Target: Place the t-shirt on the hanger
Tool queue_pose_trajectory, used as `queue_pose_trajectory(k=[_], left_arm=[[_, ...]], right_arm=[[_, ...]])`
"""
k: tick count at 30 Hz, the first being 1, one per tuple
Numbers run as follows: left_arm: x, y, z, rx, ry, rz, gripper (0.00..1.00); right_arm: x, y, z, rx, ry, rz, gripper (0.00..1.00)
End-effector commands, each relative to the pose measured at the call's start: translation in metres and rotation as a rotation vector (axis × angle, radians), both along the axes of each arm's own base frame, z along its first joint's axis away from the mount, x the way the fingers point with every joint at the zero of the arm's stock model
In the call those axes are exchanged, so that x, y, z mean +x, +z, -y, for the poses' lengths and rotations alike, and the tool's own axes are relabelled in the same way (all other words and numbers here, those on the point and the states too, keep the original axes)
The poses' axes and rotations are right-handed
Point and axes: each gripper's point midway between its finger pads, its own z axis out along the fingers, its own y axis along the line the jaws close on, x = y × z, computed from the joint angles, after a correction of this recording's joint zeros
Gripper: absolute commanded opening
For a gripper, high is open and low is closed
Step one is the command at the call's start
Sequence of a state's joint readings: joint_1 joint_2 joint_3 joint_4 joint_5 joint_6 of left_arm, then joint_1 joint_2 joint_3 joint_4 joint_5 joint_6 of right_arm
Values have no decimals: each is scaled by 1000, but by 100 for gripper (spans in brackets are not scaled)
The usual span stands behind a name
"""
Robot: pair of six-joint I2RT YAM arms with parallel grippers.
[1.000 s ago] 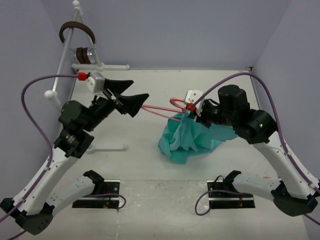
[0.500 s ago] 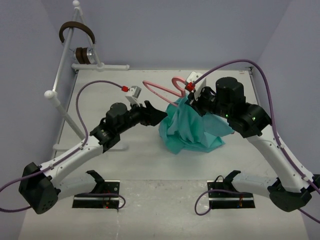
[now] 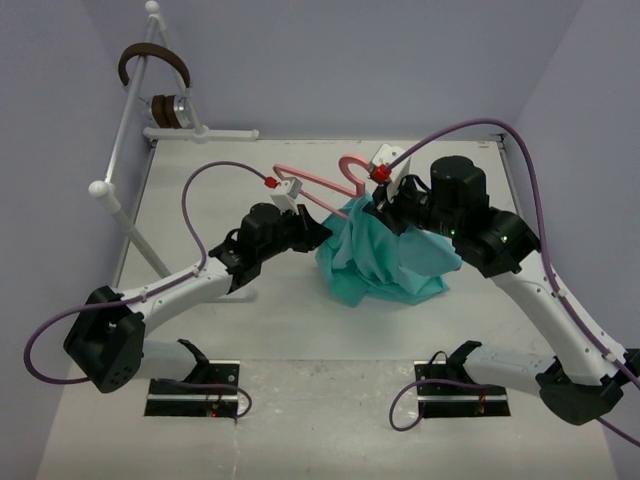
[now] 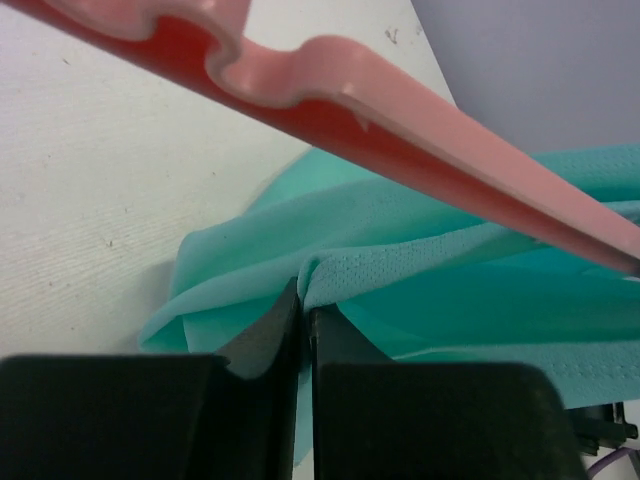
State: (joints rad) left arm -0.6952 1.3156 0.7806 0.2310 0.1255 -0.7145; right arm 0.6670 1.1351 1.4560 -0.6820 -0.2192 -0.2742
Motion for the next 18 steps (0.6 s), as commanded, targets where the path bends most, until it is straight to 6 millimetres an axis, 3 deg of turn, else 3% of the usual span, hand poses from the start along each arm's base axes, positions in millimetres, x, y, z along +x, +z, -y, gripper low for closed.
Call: queue_pose_trajectory(k=[1, 3, 5, 10, 18], left_arm=[[23, 33, -2, -7, 71, 90, 0], [28, 32, -13, 32, 115, 81, 0], [41, 38, -39, 41, 172, 79, 0], [72, 38, -92, 54, 217, 41, 0], [96, 83, -108, 84, 176, 94, 0]], right_arm=[[6, 18, 3, 56, -43, 58, 0], [11, 12, 11, 35, -93, 57, 0], [12, -1, 20, 17, -140, 37, 0], [-9, -14, 32, 43, -132, 21, 0], [-28, -12, 52, 41, -161, 14, 0]])
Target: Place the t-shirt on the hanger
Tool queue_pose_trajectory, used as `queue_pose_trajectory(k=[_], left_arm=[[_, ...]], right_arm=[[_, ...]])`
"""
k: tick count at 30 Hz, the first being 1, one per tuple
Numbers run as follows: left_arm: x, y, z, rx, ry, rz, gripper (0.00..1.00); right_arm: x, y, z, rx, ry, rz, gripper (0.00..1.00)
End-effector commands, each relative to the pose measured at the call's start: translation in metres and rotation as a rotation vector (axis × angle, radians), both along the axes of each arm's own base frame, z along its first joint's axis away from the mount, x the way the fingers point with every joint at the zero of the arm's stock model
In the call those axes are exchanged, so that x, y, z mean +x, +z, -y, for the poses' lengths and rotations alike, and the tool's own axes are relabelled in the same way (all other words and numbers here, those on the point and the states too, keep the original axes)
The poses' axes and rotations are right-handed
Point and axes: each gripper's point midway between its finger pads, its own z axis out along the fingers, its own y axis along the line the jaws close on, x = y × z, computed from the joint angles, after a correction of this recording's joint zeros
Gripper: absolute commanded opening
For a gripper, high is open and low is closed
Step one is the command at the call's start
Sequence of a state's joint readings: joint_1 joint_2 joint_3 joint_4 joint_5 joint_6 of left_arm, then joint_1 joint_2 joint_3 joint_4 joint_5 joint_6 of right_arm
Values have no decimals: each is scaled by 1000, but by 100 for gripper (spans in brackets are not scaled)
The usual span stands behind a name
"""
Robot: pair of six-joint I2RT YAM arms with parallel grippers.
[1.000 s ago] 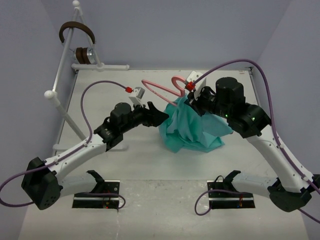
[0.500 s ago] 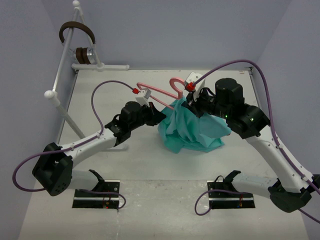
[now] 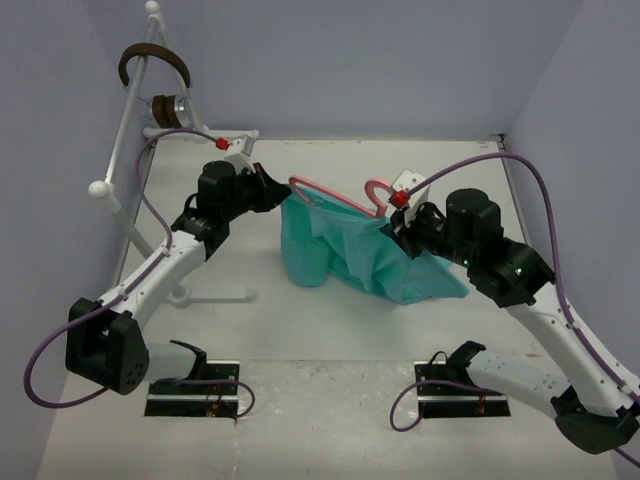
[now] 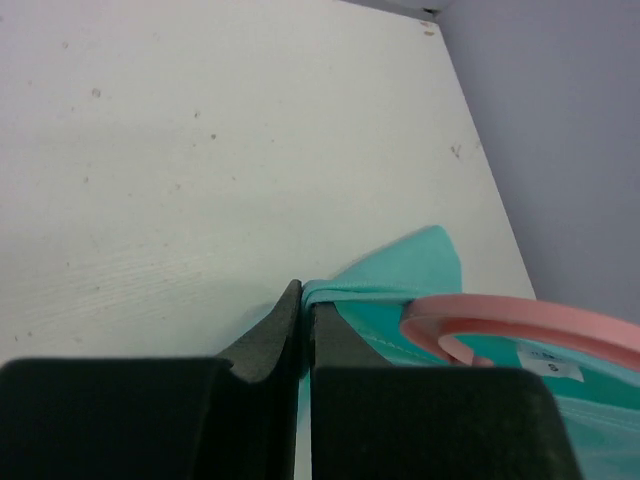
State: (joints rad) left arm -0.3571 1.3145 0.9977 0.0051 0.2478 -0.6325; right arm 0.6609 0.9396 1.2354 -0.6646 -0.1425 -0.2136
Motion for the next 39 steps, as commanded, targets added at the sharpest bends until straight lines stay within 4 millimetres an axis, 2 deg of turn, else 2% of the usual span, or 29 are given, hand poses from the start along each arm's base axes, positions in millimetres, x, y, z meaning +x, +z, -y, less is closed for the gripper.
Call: queue_pose_trajectory(k=[1, 4, 6, 8, 10, 12, 15, 17, 19, 20, 21, 22, 24, 25, 27, 28, 29, 31, 34, 35, 39], left_arm=[[17, 40, -10, 69, -35, 78, 0], [13, 59, -6, 80, -84, 107, 0], [4, 79, 0, 65, -137, 138, 0], [-6, 91, 5, 57, -184, 165, 0], [-16, 101, 13, 61, -243, 187, 0], [-30, 100, 35, 104, -341, 193, 0], [-46, 113, 61, 197, -401, 205, 0], [-55, 123, 76, 218, -434, 234, 0], [-61, 133, 80, 208, -455, 253, 0], [-64, 137, 80, 208, -463, 263, 0], [-66, 144, 80, 209, -480, 286, 0], [-71, 144, 81, 214, -506, 282, 0], [-79, 148, 82, 225, -559, 296, 0], [-87, 157, 85, 232, -612, 340, 0], [-97, 163, 82, 270, -665, 368, 0], [-103, 155, 80, 310, -698, 356, 0], [-104, 159, 79, 316, -700, 369, 1], [-103, 147, 63, 440, -671, 349, 6], [-77, 134, 27, 600, -451, 303, 4], [-74, 131, 12, 645, -383, 292, 0], [-56, 124, -26, 766, -174, 251, 0]], right_arm=[[-4, 21, 19, 14, -72, 38, 0], [2, 20, 26, -16, -126, 21, 0], [9, 16, 28, -54, -156, 4, 0], [11, 21, 25, -55, -142, 5, 0], [12, 25, 16, -48, -105, -5, 0], [7, 35, -5, 10, -1, 8, 0], [12, 55, -29, 105, 70, 33, 0], [16, 57, -44, 127, 107, 9, 0], [21, 61, -54, 161, 137, 21, 0], [22, 56, -57, 171, 144, 20, 0], [24, 65, -59, 211, 146, 58, 0], [26, 52, -60, 217, 138, 47, 0], [24, 51, -62, 257, 159, 70, 0], [26, 58, -63, 291, 171, 103, 0], [23, 52, -64, 317, 202, 95, 0], [20, 45, -66, 322, 229, 77, 0], [21, 47, -65, 332, 232, 86, 0], [15, 38, -69, 325, 290, 81, 0], [12, 32, -66, 312, 307, 84, 0], [10, 29, -61, 302, 306, 91, 0], [19, 22, -34, 261, 207, 66, 0]])
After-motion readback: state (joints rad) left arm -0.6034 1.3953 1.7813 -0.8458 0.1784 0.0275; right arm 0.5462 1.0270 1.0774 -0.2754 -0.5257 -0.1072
